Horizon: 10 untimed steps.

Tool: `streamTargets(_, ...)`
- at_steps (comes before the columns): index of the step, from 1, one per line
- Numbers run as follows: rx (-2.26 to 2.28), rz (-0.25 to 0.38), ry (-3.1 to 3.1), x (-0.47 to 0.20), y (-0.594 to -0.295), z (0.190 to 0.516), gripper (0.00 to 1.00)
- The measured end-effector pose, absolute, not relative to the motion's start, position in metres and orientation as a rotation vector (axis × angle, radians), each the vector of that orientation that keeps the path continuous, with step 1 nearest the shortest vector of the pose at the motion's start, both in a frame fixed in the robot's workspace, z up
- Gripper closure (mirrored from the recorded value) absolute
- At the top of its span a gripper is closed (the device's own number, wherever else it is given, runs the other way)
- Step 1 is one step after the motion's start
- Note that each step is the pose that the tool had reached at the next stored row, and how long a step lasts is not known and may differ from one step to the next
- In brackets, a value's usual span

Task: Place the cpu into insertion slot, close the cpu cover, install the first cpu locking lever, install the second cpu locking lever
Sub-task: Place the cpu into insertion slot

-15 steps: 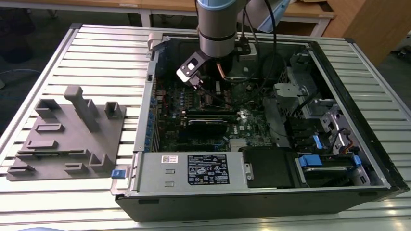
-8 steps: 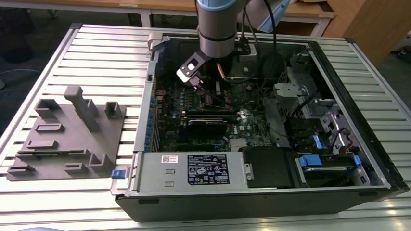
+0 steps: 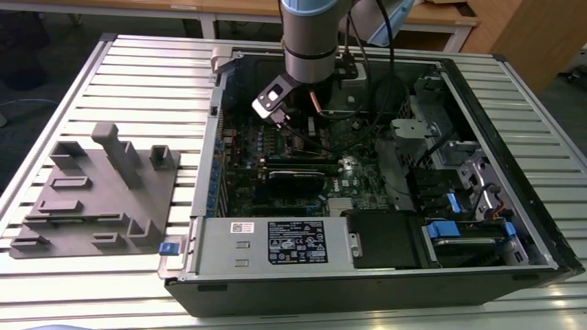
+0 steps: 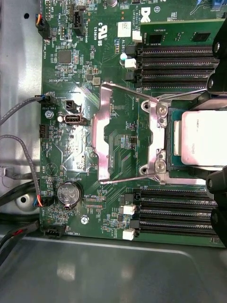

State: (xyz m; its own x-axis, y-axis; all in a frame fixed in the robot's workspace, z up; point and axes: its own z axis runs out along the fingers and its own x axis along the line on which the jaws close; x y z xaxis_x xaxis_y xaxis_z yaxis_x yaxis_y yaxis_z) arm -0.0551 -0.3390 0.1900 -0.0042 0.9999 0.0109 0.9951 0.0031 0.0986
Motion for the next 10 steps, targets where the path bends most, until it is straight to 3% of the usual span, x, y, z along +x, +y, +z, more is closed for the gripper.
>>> streamTargets(10,2.172,0.12,2.18,-0.0551,-0.339,0.1894,0.45)
